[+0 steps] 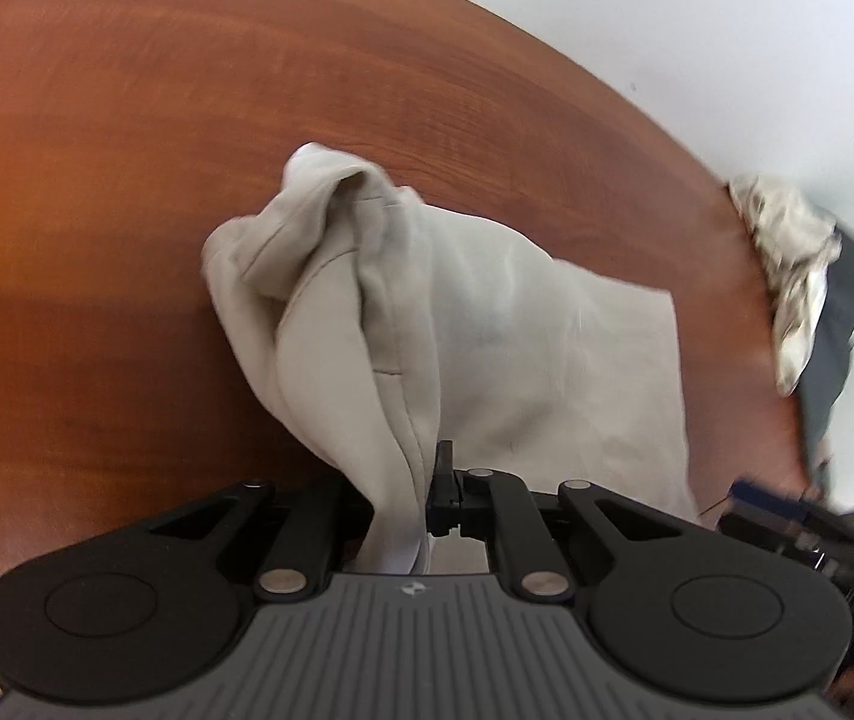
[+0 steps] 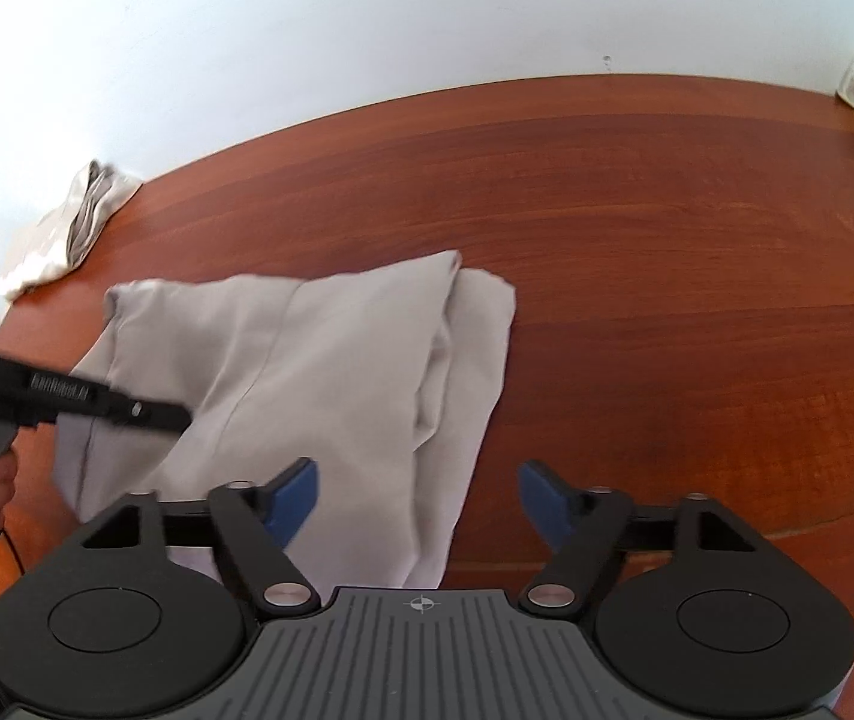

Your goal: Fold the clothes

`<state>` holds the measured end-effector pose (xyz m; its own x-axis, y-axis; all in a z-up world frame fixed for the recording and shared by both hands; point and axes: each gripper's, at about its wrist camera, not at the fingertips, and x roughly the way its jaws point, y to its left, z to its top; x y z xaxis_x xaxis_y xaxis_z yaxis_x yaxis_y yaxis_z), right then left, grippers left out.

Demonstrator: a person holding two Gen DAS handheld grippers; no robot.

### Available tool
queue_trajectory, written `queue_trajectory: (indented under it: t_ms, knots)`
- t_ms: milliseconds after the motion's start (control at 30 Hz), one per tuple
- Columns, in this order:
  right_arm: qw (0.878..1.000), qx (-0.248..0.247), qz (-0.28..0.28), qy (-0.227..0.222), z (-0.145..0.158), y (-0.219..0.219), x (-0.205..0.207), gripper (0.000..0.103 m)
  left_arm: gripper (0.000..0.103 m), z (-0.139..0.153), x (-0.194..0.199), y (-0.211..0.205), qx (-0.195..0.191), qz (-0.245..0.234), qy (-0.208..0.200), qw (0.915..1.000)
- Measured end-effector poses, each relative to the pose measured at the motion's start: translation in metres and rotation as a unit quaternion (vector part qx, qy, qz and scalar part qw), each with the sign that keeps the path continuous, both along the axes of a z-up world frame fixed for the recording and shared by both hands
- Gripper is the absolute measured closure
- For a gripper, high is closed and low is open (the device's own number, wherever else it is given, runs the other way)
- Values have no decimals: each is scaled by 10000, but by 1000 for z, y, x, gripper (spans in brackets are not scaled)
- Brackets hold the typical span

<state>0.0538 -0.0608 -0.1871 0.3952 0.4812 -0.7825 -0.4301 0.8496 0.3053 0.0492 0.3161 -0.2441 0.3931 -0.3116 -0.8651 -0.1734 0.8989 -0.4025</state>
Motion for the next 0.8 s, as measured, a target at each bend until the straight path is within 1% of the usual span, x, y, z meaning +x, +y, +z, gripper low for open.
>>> queue_trajectory:
  t_ms: [67,100,233,333,400,500,667,733,800]
  knots:
    - [9999,78,-57,52,-4,-3,13,15,92,3,3,-5,230,-206,-23,9995]
    - [9999,98,-62,66,-7,-4,19,14,92,4,3,-6,271,-243,-17,9993]
    - [9998,162,-29,104,-17,-5,44,14,92,2,9,-8,211,-235,35,9995]
    - [9995,267,-3,165,-23,-3,61,12,92,4,5,-2,276,-277,49,9992]
    - [9994,300,44,147,-25,-1,71,6,91,3,7,-7,325,-251,82,9991]
    - [9993,309,210,53,-26,6,83,6,91,3,12,-19,448,-269,109,9986]
    - [9981,300,540,2,-34,23,105,7,88,7,11,-25,719,-406,65,9966]
    - [9975,142,691,-100,-36,31,108,8,88,6,10,-25,720,-390,61,9966]
    - [9965,101,819,-134,-36,37,111,12,88,4,10,-25,682,-326,61,9971]
